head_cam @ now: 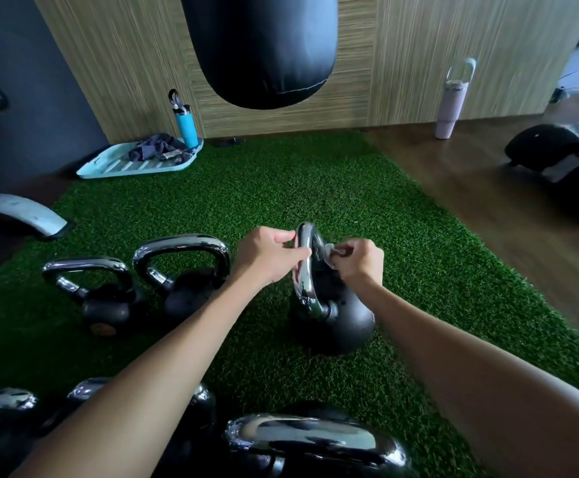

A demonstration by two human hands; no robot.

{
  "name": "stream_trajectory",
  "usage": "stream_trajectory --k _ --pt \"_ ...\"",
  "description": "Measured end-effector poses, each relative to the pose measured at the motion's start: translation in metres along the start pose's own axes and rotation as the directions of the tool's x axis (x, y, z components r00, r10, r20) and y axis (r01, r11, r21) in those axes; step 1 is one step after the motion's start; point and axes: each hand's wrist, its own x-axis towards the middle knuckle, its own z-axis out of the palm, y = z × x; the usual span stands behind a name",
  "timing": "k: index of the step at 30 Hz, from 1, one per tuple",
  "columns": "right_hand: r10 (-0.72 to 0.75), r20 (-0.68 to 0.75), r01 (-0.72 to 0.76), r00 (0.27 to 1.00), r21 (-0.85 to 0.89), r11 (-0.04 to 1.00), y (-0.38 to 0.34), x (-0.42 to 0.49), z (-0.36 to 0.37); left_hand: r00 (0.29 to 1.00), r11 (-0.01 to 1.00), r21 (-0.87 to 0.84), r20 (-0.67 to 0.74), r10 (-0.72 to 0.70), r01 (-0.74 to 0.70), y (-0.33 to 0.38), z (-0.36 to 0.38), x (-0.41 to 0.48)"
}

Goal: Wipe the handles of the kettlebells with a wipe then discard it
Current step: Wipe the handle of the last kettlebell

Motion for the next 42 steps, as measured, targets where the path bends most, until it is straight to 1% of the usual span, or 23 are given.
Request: stream_trajectory --k 3,6,10,12,14,16,18,20,22,24,26,27,30,32,36,39,42 --pt "0.072 0.002 -0.072 0.997 0.024 0.997 0.019 -0.001 -0.022 0.998 0.995 0.085 0.025 0.051 -0.053 0.032 0.011 0.004" --pt "0.159 0.031 -0.162 0.987 0.134 0.978 0.026 0.0 -0.049 0.995 0.99 0.107 0.015 0.094 -0.095 0.058 0.034 0.002" --pt "0.161 0.08 -0.173 0.984 0.189 0.967 0.033 0.009 -0.087 0.992 0.979 0.168 -0.033 0.123 -0.116 0.065 0.046 -0.004" --pt "0.132 0.095 -0.15 0.987 0.219 0.964 0.034 0.016 -0.095 0.992 0.976 0.188 -0.034 0.118 -0.11 0.058 0.037 -0.015" --pt "0.074 0.122 -0.099 0.99 0.214 0.972 0.026 0.024 -0.094 0.996 0.975 0.211 -0.04 0.084 -0.074 0.051 0.032 -0.033" --pt "0.023 0.201 -0.069 0.979 0.228 0.971 0.016 0.035 -0.088 0.997 0.961 0.276 -0.07 0.045 -0.024 0.047 0.035 -0.051" --pt "-0.017 0.325 -0.045 0.946 0.184 0.982 0.006 0.043 -0.083 0.995 0.947 0.32 -0.096 0.037 -0.005 0.046 0.044 -0.065" --pt "-0.1 0.429 0.067 0.898 0.091 0.994 0.002 0.051 -0.076 0.985 0.961 0.275 -0.15 0.079 -0.035 0.042 0.052 -0.069" --pt "-0.154 0.491 0.143 0.857 0.059 0.988 0.003 0.057 -0.071 0.972 0.963 0.249 -0.178 0.153 -0.106 0.038 0.057 -0.067" --pt "-0.173 0.526 0.161 0.833 0.068 0.985 0.007 0.061 -0.067 0.957 0.943 0.281 -0.175 0.23 -0.176 0.037 0.061 -0.063" --pt "-0.167 0.556 0.163 0.814 0.057 0.985 0.008 0.065 -0.066 0.952 0.933 0.298 -0.164 0.258 -0.202 0.036 0.062 -0.058" --pt "-0.157 0.569 0.174 0.807 0.025 0.984 0.007 0.069 -0.065 0.951 0.931 0.298 -0.159 0.264 -0.209 0.036 0.062 -0.054" --pt "-0.162 0.618 0.219 0.769 -0.017 0.976 -0.001 0.076 -0.066 0.953 0.919 0.314 -0.106 0.283 -0.238 0.031 0.056 -0.043" --pt "-0.162 0.618 0.22 0.769 -0.018 0.975 -0.003 0.078 -0.065 0.948 0.906 0.319 -0.06 0.312 -0.278 0.028 0.049 -0.034" --pt "-0.172 0.562 0.233 0.809 -0.037 0.972 0.003 0.078 -0.064 0.93 0.873 0.327 0.079 0.358 -0.363 0.016 0.025 -0.015" --pt "-0.162 0.507 0.219 0.847 -0.054 0.974 0.005 0.068 -0.073 0.922 0.842 0.384 0.232 0.309 -0.379 0.007 -0.002 0.003" --pt "-0.139 0.466 0.182 0.874 -0.049 0.982 0.007 0.05 -0.081 0.904 0.79 0.463 0.337 0.262 -0.402 -0.004 -0.026 0.029"
